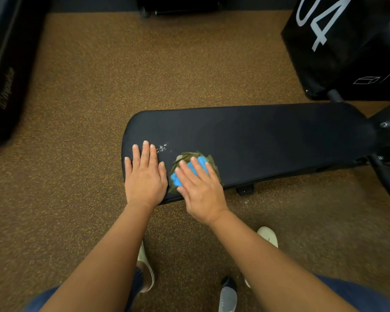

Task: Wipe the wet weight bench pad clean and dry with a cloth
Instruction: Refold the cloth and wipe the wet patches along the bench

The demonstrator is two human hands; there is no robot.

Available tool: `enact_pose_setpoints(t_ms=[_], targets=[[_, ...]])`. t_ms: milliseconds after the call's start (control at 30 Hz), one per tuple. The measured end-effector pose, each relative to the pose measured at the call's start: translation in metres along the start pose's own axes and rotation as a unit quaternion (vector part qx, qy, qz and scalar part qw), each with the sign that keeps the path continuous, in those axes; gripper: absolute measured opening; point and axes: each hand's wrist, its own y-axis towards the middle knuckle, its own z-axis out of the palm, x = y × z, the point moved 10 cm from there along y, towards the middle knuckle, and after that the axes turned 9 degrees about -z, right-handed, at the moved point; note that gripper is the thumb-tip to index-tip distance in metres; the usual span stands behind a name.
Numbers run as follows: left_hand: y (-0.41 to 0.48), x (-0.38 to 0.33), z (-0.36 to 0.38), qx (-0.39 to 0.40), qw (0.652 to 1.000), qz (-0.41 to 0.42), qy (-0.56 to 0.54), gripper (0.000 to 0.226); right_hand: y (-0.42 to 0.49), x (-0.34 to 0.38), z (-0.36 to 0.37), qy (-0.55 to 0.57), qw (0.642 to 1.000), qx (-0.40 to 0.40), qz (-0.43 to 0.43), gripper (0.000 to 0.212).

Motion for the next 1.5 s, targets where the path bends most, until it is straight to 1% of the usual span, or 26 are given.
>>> enact_pose_setpoints(t_ms=[67,100,133,167,267,300,333,400,467,500,533,633,700,733,800,867,900,933,1033,1100,1133,1167,1233,1300,1367,1500], targets=[[0.000,0.000,0.000,-0.002,1.000,0.000,-0.002,0.057,-0.011,0.004,-0.004,0.014,0.995,-0.006,-0.099,0.044],[0.000,0.000,0.000,-0.002,1.000,0.000,-0.002,0.058,-0.016,-0.002,-0.006,0.014,0.992,-0.015,-0.122,0.043],[0.000,0.000,-0.001,-0.003,1.000,0.000,0.000,0.059,-0.017,-0.011,-0.008,0.009,0.992,-0.025,-0.124,0.043],[0.000,0.000,0.000,-0.003,1.000,0.000,0.002,0.059,-0.017,-0.023,-0.010,0.001,0.994,-0.035,-0.102,0.043],[0.001,0.000,0.002,0.000,1.000,-0.003,0.000,0.058,-0.009,-0.037,-0.013,-0.022,0.998,-0.057,0.035,0.043],[0.000,0.000,0.002,-0.001,1.000,-0.004,0.000,0.058,-0.008,-0.029,-0.012,-0.021,0.996,-0.059,0.061,0.043],[0.000,0.000,0.001,-0.003,1.000,-0.004,0.002,0.058,-0.007,-0.017,-0.010,-0.015,0.996,-0.060,0.060,0.043],[0.000,0.001,0.001,-0.004,1.000,-0.003,0.006,0.058,-0.011,0.005,-0.005,-0.001,0.999,-0.049,-0.005,0.043],[-0.001,0.000,0.000,-0.003,1.000,0.001,0.000,0.057,-0.020,0.006,-0.004,0.004,0.997,-0.047,-0.063,0.044],[-0.002,0.000,0.000,-0.003,1.000,0.003,-0.003,0.057,-0.022,-0.002,-0.005,-0.001,0.997,-0.050,-0.061,0.044],[-0.002,0.000,-0.001,-0.003,1.000,0.004,-0.002,0.057,-0.022,-0.012,-0.006,-0.008,0.998,-0.054,-0.035,0.044],[-0.002,0.000,0.000,-0.002,1.000,0.000,0.000,0.058,-0.018,-0.039,-0.008,-0.014,0.988,-0.041,0.151,0.050],[-0.003,0.000,0.000,-0.005,1.000,-0.001,0.004,0.058,-0.015,-0.024,-0.007,-0.007,0.976,-0.038,0.216,0.052],[-0.003,0.000,0.000,-0.006,1.000,0.000,0.006,0.058,-0.013,-0.011,-0.005,0.004,0.976,-0.040,0.215,0.051],[-0.002,0.000,0.000,-0.004,1.000,-0.001,0.006,0.058,-0.014,0.013,0.003,0.011,0.986,-0.039,0.162,0.049],[-0.003,0.001,0.000,-0.003,1.000,0.003,0.004,0.057,-0.020,0.012,0.004,0.001,0.990,-0.056,0.128,0.048],[-0.004,0.001,-0.001,-0.002,1.000,0.005,0.002,0.057,-0.024,0.002,0.003,-0.004,0.987,-0.071,0.144,0.048],[-0.005,0.001,-0.001,-0.002,1.000,0.006,0.002,0.057,-0.029,-0.011,0.001,-0.009,0.979,-0.087,0.183,0.049],[-0.005,0.002,0.001,-0.004,1.000,0.008,0.006,0.058,-0.041,-0.043,-0.005,0.014,0.930,-0.133,0.341,0.052],[-0.006,0.001,0.000,-0.007,1.000,0.006,0.008,0.057,-0.044,-0.038,-0.003,0.048,0.900,-0.157,0.405,0.051],[-0.006,0.001,0.000,-0.011,1.000,0.006,0.006,0.057,-0.044,-0.029,-0.001,0.060,0.894,-0.164,0.412,0.051],[-0.006,0.001,-0.001,-0.013,1.000,0.006,0.003,0.057,-0.042,-0.017,0.003,0.067,0.899,-0.163,0.401,0.050],[-0.007,0.001,-0.002,-0.013,1.000,0.006,-0.003,0.057,-0.040,0.006,0.010,0.066,0.922,-0.146,0.352,0.050],[-0.007,0.000,-0.002,-0.011,1.000,0.009,-0.003,0.056,-0.044,0.001,0.011,0.066,0.927,-0.152,0.337,0.050],[-0.007,0.001,-0.001,-0.007,1.000,0.010,-0.004,0.056,-0.056,-0.026,0.008,0.075,0.904,-0.172,0.385,0.049],[-0.007,0.001,-0.002,-0.008,1.000,0.011,-0.007,0.057,-0.078,-0.084,-0.001,0.132,0.818,-0.211,0.519,0.046]])
